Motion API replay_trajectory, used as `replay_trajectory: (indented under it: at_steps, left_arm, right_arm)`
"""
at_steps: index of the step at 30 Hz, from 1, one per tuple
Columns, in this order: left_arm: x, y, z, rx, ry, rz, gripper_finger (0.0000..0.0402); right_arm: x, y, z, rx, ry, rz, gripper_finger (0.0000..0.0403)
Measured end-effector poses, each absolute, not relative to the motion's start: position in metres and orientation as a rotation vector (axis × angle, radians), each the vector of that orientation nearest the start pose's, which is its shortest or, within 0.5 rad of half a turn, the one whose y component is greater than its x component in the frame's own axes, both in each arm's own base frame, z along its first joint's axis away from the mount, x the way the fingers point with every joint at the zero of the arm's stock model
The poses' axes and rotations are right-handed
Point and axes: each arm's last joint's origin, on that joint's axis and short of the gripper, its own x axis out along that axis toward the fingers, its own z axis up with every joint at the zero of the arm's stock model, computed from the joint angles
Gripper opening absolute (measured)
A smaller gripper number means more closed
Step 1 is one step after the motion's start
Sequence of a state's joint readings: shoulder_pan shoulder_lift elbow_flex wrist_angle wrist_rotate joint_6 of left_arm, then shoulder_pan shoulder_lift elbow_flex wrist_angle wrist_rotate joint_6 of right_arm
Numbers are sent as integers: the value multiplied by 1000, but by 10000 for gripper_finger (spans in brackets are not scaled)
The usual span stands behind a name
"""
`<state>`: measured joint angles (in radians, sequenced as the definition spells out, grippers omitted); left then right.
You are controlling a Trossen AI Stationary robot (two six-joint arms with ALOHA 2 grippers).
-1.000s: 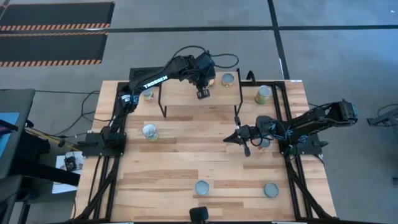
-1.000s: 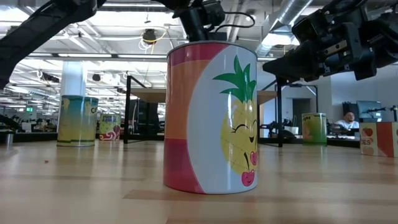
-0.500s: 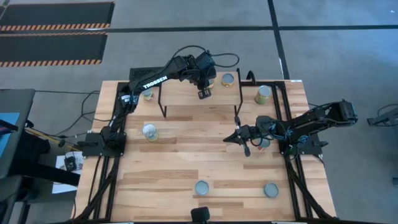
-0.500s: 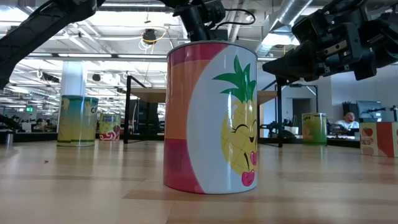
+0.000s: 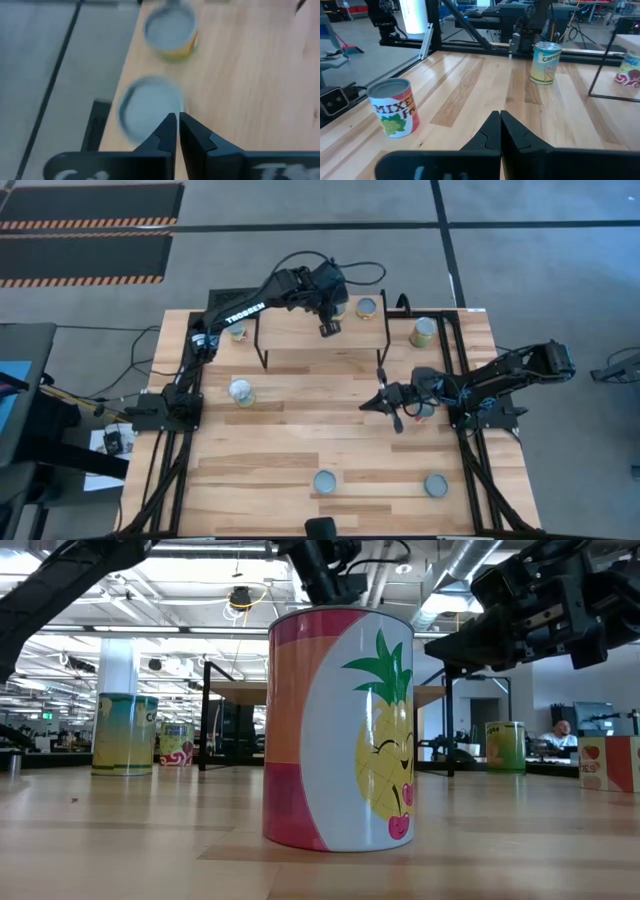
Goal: Pick and place cans onto a shelf
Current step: Put the canned peach on the shelf, then put the canned spaghetti sauce on the shelf
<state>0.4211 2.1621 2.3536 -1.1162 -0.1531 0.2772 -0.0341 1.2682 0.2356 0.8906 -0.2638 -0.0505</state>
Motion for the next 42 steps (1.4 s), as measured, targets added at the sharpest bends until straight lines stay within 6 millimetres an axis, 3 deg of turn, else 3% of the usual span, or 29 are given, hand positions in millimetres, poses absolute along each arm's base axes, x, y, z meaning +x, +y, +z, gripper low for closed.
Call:
replay_trajectory:
  at_steps: [7, 16, 21, 30, 36, 42]
  left_arm:
    - [406, 178, 341, 89, 1138, 435, 2]
    - [410, 190, 313, 65, 1157, 497, 2]
    - [415, 197, 320, 82, 1063, 543, 2]
    - [416, 197, 321, 90, 1054, 495, 2]
    - [400, 168, 348, 69, 1070, 466, 0]
    - [411, 117, 356, 115, 1045, 391, 0]
  right_arm:
    - [213, 7, 159, -26, 168, 265, 11]
    - [212, 15, 159, -29, 172, 297, 11]
    - [212, 14, 159, -32, 173, 268, 11]
    - [212, 14, 159, -33, 172, 268, 11]
    - [212, 14, 158, -33, 177, 268, 11]
    - [212, 16, 158, -24, 181, 279, 11]
